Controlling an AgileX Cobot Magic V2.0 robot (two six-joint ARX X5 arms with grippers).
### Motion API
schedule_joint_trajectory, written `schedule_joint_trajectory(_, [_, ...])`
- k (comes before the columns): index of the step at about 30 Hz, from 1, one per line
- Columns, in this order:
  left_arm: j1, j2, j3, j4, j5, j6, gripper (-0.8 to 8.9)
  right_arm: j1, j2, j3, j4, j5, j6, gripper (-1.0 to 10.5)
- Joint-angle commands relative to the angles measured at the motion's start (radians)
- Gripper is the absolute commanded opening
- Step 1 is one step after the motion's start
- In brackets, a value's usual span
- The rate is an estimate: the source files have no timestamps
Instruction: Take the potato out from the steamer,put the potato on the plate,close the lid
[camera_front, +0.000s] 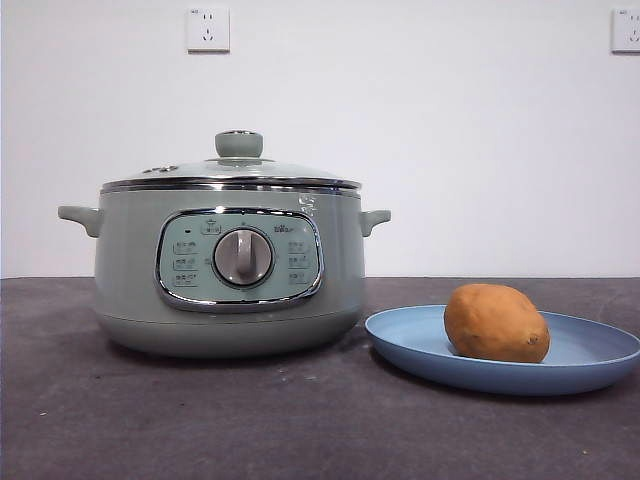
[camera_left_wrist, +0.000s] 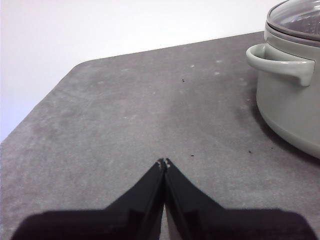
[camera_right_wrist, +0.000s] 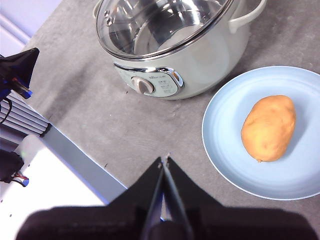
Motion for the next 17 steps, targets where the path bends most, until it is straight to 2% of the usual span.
schedule_joint_trajectory(1, [0.004,-0.001,-0.014,-0.002,-0.002,-0.006,-0.02,0.002,-0.003,0.0,0.004,0.003,-0.045,0.0])
schedule_joint_trajectory(2, [0.004,-0.001,-0.014,-0.002,-0.002,-0.006,-0.02,-0.001,-0.009,0.0,0.003,0.004,-0.045,0.0])
schedule_joint_trajectory(4, [0.004,-0.001,-0.014,-0.002,-0.002,-0.006,-0.02,-0.024,-0.039,0.0,0.003,0.038,-0.096,0.0])
schedule_joint_trajectory(8, [0.004,-0.001,-0.014,-0.002,-0.002,-0.006,-0.02,-0.129,-0.125,-0.018,0.045,0.047,-0.184,0.0])
schedule_joint_trajectory(12, [0.004,-0.001,-0.014,-0.002,-0.002,-0.006,-0.02,-0.254,-0.26,-0.113,0.164,0.053,-0.182,0.0])
schedule_joint_trajectory(17, [0.004,-0.001,-0.014,-0.002,-0.002,-0.006,-0.02,-0.338,-0.428,-0.336,0.465,0.084,-0.169,0.0])
